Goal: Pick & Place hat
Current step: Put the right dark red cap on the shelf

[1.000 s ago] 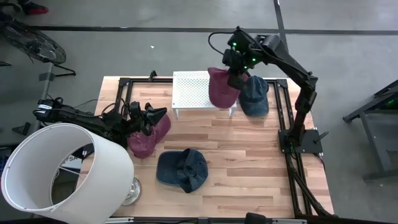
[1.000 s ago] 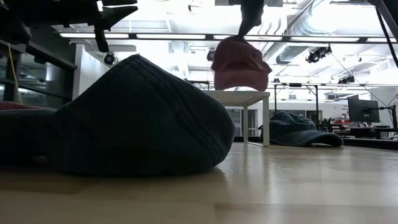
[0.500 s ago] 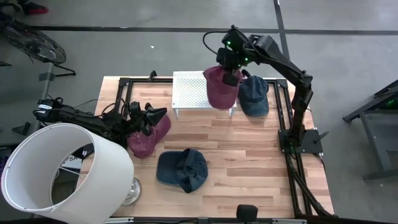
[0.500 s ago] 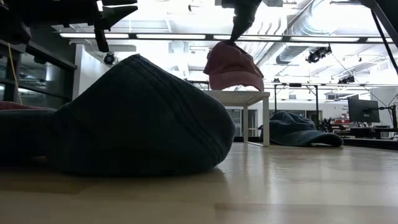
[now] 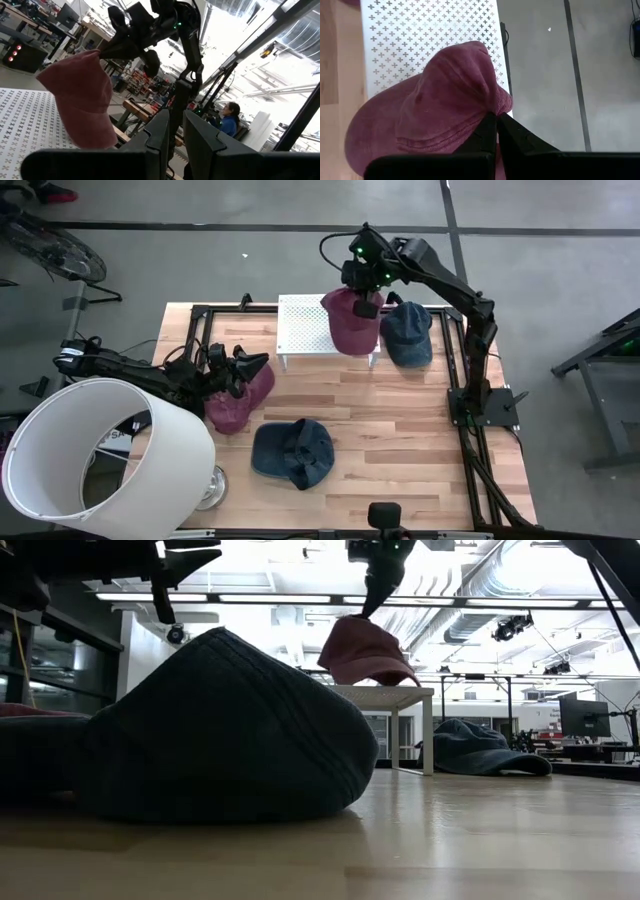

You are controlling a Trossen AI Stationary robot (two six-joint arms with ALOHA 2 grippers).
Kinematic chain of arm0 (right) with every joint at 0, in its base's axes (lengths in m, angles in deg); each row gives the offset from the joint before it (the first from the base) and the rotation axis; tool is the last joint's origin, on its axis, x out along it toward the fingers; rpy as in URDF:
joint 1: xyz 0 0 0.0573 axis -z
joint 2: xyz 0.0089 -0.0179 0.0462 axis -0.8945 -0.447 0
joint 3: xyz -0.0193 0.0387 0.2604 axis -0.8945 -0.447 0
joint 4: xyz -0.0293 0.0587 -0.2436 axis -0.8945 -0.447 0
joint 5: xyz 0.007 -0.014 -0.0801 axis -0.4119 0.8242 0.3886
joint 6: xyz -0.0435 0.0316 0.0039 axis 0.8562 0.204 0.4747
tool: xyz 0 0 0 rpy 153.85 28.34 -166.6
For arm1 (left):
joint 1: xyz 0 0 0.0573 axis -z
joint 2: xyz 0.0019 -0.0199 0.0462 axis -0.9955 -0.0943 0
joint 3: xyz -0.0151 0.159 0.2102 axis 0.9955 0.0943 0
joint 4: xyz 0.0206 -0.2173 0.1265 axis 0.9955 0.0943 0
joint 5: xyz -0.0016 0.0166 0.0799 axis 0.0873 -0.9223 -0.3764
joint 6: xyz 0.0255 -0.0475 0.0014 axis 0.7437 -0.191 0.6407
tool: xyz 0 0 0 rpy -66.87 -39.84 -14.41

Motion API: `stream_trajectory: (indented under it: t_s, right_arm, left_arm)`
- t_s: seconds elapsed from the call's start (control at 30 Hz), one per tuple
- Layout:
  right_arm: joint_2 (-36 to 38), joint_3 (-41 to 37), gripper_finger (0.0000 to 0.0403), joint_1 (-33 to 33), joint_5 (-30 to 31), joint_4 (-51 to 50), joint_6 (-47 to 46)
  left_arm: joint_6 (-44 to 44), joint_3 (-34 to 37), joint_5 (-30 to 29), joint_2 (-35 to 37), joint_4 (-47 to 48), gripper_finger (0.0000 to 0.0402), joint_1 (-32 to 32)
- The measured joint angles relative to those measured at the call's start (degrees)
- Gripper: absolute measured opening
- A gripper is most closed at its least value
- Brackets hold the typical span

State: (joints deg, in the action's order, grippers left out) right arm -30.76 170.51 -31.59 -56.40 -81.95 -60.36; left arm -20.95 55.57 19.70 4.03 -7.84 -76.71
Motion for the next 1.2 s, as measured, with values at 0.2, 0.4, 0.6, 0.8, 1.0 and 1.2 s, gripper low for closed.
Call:
stream_trajectory:
  t_s: [0.2, 0.4, 0.6, 0.8, 1.0, 1.2]
  right_arm:
    - [-0.81, 0.0, 0.0, 1.25, 0.08, 0.15, 0.09]
    - [-2.06, 0.0, 0.0, 2.23, -0.95, 0.68, 1.06]
    - [-4.09, 0.0, 0.0, 2.36, -1.02, 1.07, 2.33]
    - [-4.66, 0.02, 0.0, 2.53, 0.04, 1.34, 3.21]
    - [-4.7, 0.02, 0.0, 3.94, 0.08, 1.4, 2.36]
    - [-4.94, 0.02, 0.0, 4.45, -2.19, 1.75, 2.38]
  left_arm:
    - [0.03, 0.0, 0.0, 0.0, 0.0, 0.0056, 0.0]
    - [-0.03, 0.0, -0.02, 0.0, 0.0, 0.0056, 0.0]
    - [-0.07, 0.0, -0.02, 0.0, -0.04, 0.0056, 0.0]
    - [-0.09, 0.0, -0.04, 0.0, -0.02, 0.0056, 0.0]
    - [-0.11, 0.0, -0.21, 0.0, -0.04, 0.0056, 0.0]
    - [-0.11, 0.0, -0.2, 0.01, -0.06, 0.0056, 0.0]
